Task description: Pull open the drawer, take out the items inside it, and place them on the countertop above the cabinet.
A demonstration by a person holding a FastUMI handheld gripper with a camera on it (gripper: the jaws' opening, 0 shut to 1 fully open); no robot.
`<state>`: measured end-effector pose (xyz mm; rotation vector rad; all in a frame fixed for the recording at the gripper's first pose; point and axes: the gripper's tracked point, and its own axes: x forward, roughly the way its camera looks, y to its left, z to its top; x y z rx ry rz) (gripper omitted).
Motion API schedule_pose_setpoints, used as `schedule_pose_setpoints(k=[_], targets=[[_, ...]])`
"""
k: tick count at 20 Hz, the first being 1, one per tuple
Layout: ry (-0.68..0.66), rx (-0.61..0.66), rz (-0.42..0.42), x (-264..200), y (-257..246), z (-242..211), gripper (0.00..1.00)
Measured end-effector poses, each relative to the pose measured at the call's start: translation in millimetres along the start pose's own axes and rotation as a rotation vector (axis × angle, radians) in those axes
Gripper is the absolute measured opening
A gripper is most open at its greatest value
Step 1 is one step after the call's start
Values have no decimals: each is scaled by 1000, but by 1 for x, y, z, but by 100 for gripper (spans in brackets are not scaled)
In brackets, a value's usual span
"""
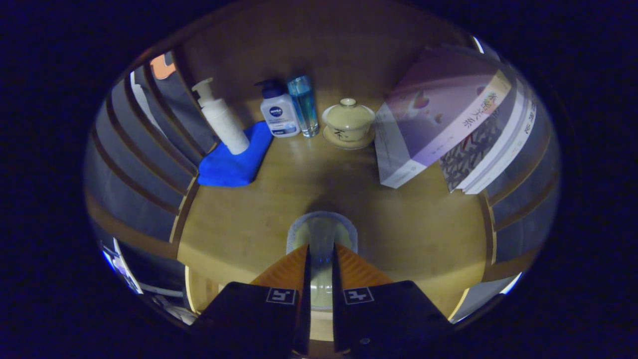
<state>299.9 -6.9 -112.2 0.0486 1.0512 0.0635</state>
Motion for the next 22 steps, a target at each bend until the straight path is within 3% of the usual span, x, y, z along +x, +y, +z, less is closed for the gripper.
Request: schedule_pose_setpoints(k=[6,12,20,22], targets=[[-12,5,-1,10,1,7,22],[-77,36,127,1,16,8,44],[-253,77,108,-32,6,4,80],[-293,85,105,-42,5,2,80]])
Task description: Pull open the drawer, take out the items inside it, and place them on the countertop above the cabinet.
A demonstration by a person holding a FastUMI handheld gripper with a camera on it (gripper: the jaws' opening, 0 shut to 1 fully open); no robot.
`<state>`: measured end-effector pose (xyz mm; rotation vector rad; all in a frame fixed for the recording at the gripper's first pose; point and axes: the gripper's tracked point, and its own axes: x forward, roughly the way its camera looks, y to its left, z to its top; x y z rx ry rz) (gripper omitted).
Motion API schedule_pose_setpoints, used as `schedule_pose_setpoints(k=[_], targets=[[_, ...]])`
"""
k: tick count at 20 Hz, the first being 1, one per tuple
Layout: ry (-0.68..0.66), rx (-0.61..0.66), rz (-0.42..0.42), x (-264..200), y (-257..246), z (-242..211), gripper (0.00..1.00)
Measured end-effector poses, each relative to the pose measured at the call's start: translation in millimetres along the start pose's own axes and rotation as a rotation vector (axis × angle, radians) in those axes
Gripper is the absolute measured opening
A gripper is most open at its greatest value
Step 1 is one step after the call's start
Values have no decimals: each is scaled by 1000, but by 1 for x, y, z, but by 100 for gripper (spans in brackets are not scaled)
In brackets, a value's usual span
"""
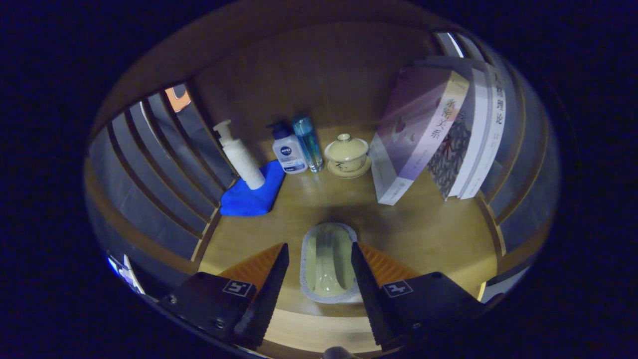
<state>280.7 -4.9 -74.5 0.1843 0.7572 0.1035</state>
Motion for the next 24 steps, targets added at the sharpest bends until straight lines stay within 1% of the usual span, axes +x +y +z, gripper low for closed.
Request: schedule_pose_setpoints(k=[4,7,8,9,10,12,13,16,19,22,24], targets=[[-99,-42,-20,-34,4,-2,80],[-178,-42,-2,-65,14,-13,81],[-187,-40,8,-73,17,-22,84],[-206,-31,19,-81,20,-29,93],[-222,-30,18,-90,19,-34,100],[-261,-39,25,-108,20,-45,100],[-288,-56,14,-120,20,-49,100],[-392,-86,8,-153,25,-61,100],[-485,-113,10,-187,32,-82,100],[-576,-163,-17,-216,37,-108,100],[-610,-182,-32,-226,38,-128,100]])
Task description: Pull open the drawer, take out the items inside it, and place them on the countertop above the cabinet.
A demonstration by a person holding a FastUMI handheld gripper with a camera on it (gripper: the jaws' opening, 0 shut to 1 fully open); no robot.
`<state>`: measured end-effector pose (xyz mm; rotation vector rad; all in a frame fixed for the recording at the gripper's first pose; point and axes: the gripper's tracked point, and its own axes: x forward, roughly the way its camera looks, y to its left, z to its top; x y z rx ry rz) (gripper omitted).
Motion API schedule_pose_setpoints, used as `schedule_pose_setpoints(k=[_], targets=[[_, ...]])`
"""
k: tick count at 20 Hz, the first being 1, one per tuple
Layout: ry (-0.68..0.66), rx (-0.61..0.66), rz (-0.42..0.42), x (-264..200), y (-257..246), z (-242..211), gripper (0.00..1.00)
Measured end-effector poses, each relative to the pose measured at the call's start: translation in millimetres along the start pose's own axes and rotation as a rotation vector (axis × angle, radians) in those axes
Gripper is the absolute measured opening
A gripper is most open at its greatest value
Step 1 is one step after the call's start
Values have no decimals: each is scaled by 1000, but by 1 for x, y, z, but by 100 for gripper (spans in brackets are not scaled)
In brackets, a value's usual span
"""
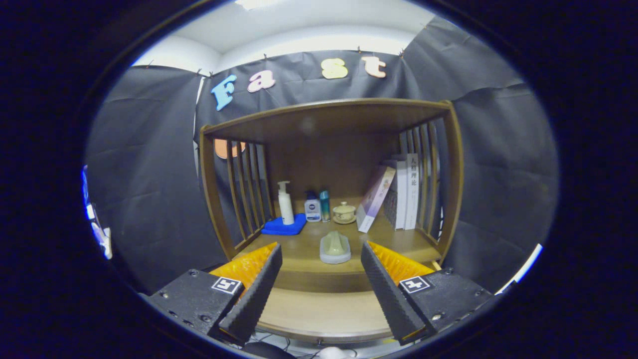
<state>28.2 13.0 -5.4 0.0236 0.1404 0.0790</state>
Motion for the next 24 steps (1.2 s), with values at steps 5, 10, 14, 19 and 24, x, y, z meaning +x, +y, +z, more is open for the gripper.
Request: schedule_pose_setpoints(k=[5,10,14,19,24], targets=[[-97,-42,-60,-40,-4,-44,100],[-110,-36,-103,-50,-14,-108,100],[-68,-33,-133,-50,-29,-163,100],[11,1,-152,-38,-36,-216,100],[49,-34,-153,-27,-23,-236,100]])
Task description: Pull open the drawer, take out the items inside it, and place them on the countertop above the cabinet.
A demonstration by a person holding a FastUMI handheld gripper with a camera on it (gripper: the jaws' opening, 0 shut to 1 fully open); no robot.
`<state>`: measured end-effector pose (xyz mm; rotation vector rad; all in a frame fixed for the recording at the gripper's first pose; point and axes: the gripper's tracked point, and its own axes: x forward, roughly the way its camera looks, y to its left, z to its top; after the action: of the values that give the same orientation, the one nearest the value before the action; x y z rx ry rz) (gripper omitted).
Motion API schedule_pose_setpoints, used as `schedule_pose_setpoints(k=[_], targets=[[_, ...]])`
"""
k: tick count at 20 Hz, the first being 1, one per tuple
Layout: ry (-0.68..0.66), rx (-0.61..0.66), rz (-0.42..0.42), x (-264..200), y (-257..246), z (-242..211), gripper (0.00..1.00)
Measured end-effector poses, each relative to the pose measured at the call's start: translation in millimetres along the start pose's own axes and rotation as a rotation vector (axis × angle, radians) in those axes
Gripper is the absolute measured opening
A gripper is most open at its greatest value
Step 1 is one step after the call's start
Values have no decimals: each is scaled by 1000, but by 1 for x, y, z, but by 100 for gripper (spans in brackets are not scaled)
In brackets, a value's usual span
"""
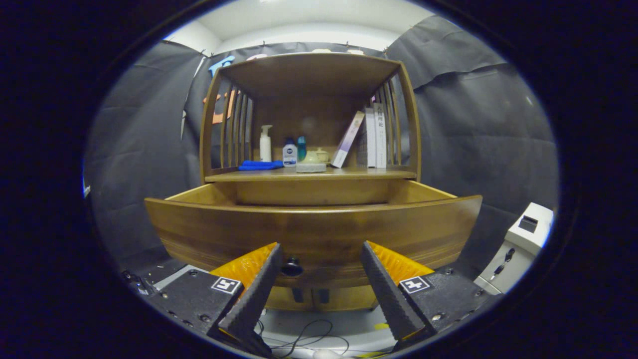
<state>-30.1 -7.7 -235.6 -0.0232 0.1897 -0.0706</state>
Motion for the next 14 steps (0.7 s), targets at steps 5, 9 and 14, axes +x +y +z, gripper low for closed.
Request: schedule_pose_setpoints(k=[5,9,14], targets=[[35,-10,-4,14,6,-10,100],[47,6,-16,19,4,-12,100],[46,5,-17,22,4,-12,100]])
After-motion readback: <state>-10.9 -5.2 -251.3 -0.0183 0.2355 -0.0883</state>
